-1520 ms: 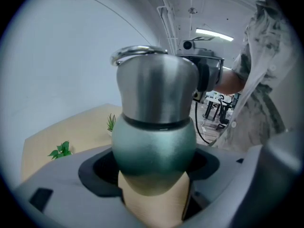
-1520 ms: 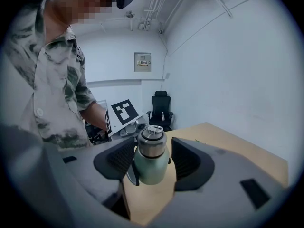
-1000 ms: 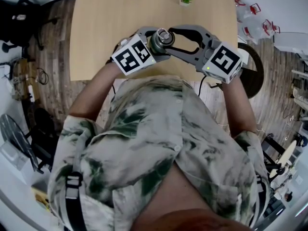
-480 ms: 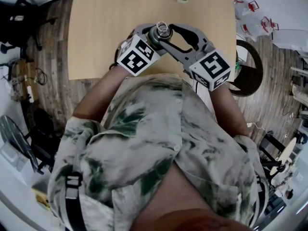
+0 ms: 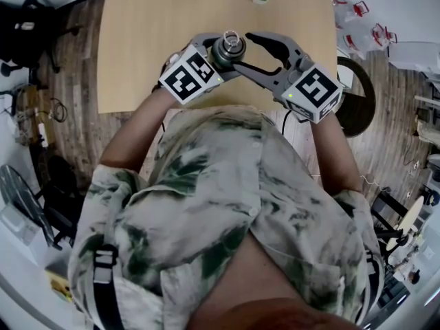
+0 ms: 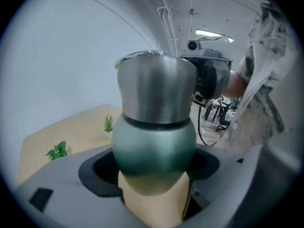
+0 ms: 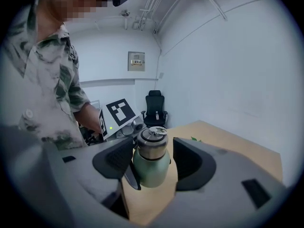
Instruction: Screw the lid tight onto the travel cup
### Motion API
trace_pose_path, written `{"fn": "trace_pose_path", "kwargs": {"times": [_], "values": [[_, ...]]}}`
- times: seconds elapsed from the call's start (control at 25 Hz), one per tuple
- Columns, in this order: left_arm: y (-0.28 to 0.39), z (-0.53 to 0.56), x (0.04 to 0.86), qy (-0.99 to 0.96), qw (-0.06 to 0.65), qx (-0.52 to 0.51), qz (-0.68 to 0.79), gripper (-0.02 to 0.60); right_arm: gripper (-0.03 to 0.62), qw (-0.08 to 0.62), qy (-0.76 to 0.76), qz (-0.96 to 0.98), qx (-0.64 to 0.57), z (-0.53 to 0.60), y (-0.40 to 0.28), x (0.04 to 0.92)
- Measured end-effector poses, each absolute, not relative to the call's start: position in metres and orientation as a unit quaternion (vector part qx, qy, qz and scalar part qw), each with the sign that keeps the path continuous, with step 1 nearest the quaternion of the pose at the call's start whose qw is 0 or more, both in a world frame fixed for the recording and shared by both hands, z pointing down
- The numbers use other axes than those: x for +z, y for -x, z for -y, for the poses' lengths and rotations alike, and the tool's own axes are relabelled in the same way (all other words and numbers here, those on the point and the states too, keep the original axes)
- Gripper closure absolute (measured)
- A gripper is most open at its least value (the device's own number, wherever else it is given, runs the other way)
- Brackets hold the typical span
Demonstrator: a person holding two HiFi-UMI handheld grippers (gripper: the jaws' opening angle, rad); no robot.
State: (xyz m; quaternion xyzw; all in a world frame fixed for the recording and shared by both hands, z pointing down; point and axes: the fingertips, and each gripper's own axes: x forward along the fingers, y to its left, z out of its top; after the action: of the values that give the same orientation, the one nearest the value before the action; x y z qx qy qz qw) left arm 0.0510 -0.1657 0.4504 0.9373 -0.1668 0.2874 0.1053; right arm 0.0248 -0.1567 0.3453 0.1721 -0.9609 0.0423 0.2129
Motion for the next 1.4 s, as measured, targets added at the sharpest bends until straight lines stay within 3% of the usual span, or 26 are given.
{"fn": "trace_pose_path", "kwargs": {"times": [0.52,1.08,1.4], "values": [[-0.063,0.143,0.446,-0.951,0.078,0.287,0.085,0.201,0.344,0.231,-0.090,0.968,0.033,0.143,-0.024,0.344],[-0.051,0.168,0.457,-0.932,0.108,0.290,0.190,0.199,0.355,0.188,-0.265,0.943,0.076,0.162,-0.019,0.355],[-0.049,0.163,0.454,-0.941,0.098,0.284,0.155,0.199,0.307,0.202,-0.216,0.953,0.068,0.158,-0.019,0.356]]}}
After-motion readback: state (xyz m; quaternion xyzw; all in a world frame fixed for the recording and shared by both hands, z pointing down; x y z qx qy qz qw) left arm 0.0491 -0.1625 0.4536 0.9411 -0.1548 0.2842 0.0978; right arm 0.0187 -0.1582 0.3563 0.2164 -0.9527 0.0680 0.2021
